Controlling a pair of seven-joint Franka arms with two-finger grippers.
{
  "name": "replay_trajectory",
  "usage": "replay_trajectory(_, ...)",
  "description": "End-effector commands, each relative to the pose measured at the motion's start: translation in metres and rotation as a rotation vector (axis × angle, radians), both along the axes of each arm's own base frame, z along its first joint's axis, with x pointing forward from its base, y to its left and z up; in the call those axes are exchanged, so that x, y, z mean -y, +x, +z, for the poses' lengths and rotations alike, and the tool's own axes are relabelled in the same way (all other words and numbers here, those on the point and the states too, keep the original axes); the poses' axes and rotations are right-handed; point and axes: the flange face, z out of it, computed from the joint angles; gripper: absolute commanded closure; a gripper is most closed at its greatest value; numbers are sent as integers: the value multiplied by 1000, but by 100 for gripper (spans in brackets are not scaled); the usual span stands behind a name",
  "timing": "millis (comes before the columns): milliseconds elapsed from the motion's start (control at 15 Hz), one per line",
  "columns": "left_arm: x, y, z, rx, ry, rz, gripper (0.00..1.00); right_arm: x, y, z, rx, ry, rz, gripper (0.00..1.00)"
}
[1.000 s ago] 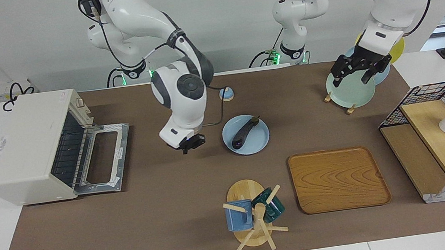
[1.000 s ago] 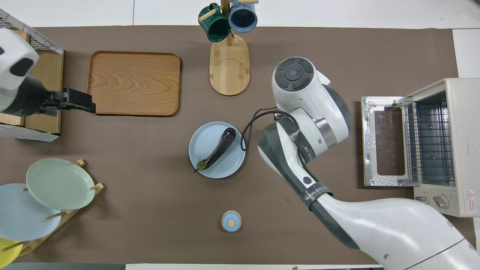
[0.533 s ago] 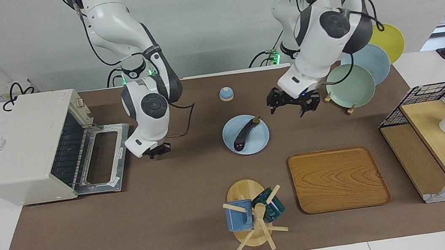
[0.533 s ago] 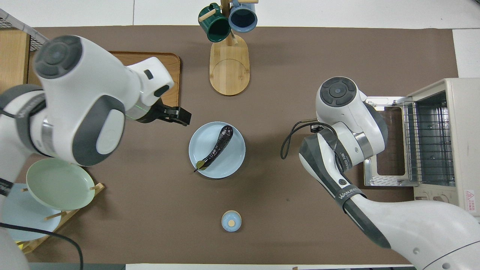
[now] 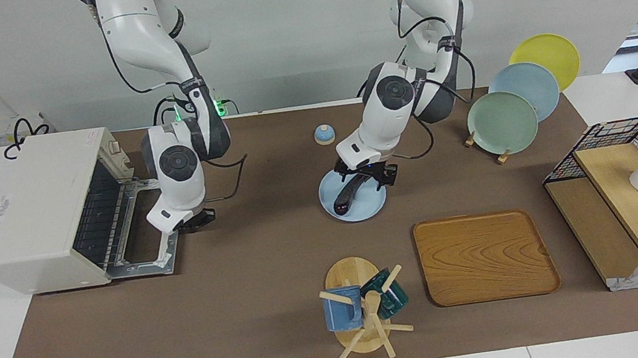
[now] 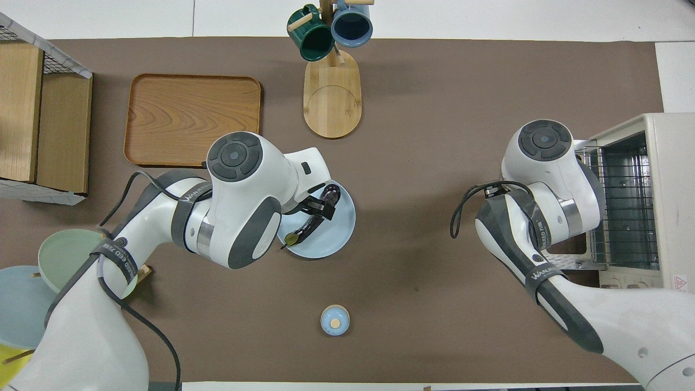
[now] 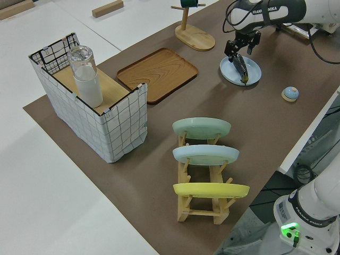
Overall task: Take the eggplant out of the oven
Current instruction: 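Grasp the eggplant with the left gripper while the right gripper withdraws, then lift the eggplant with the left gripper onto the wooden tray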
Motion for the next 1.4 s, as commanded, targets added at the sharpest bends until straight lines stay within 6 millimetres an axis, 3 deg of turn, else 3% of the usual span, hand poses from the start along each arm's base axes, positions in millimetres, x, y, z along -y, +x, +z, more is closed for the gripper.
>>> replay_trajectory(0,12,-5,-18,4,-10,-28,0,-1,-9,10,4,-35,62,100)
replay_trajectory(133,13,-6,-25,-2,-7,-34,0,3,-11,20,-8,-70,109,100)
replay_trajectory(533,17,-19,-46,15,-10,-31,0,20,-23,81,-43,-94,145,100)
replay_trajectory(733,16,-17,-45,21,-13,-29,0,53,-28,108,-58,-88,159,100)
replay_trajectory(800,16,-16,-45,20,-12,-27,6,72,-29,111,-64,-85,151,100)
replay_trajectory(867,15,-17,-46,16,-10,-28,18,87,-32,116,-80,-80,155,100)
replay_trajectory(1067,11,-12,-44,14,-11,-13,68,120,-40,141,-74,-76,135,100)
replay_trajectory(1200,6,-5,-37,13,-14,0,96,136,-43,151,-74,-58,154,100)
replay_trajectory(1333,-5,6,-26,-4,-9,20,100,151,-44,160,-80,-49,153,100)
